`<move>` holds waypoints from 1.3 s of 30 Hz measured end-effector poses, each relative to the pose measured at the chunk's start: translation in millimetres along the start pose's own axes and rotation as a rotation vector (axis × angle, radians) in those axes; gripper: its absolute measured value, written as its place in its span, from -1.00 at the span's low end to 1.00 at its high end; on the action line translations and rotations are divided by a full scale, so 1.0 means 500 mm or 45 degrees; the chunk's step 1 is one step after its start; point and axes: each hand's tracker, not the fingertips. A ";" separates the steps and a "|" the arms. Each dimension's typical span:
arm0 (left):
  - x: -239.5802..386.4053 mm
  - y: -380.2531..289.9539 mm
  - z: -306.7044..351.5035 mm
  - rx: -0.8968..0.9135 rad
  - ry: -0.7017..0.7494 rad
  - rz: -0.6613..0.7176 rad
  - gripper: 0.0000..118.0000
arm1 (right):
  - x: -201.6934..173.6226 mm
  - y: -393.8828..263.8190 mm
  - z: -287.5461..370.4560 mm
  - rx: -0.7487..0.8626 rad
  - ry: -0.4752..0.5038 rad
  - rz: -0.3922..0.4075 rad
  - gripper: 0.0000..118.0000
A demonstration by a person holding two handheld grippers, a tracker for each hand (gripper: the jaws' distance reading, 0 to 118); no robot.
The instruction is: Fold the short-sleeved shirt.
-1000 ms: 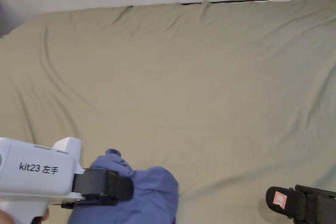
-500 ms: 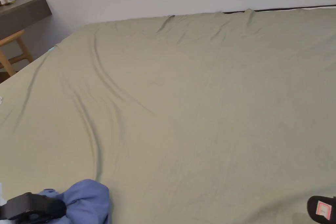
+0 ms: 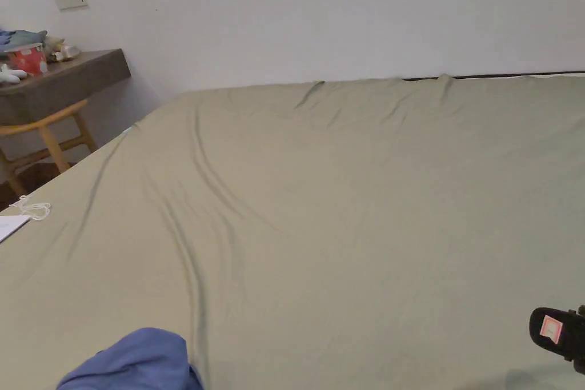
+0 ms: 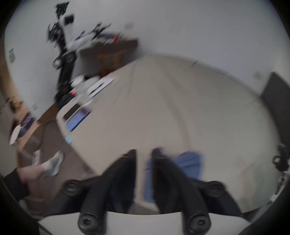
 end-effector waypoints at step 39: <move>0.715 -0.106 0.199 0.571 -0.553 -0.322 -0.92 | -0.059 0.125 0.373 0.661 -0.898 0.550 -0.99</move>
